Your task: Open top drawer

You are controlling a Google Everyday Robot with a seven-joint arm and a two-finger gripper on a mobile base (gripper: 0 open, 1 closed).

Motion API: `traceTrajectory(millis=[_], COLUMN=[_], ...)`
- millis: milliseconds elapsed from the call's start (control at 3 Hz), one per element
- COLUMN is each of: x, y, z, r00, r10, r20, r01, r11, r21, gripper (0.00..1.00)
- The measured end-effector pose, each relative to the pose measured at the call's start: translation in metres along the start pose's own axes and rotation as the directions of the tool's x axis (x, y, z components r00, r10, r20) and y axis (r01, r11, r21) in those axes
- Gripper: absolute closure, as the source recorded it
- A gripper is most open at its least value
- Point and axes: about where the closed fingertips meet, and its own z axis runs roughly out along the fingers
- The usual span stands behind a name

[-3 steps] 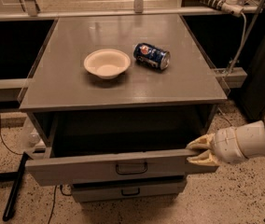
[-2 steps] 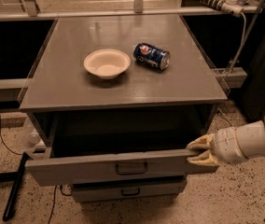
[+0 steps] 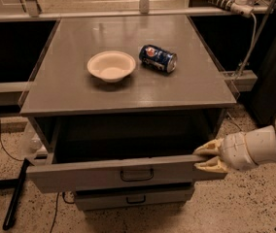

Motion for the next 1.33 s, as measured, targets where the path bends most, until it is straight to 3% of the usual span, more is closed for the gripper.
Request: traceTrajectory(millis=[333,667,1333], x=[0.0037,0.0037,0.0037], y=[0.0066,0.0066,0.0066], z=[0.0134,0.0134,0.0134], r00=[1.0,1.0,1.0], r10=[0.005,0.005,0.005], r20=[-0.003,-0.003,-0.003], r01=[-0.006,-0.006,-0.006], r11=[0.9996,0.9996,0.9996], r21=[-0.028,-0.028,-0.028], gripper=[0.12,0.0,0.42])
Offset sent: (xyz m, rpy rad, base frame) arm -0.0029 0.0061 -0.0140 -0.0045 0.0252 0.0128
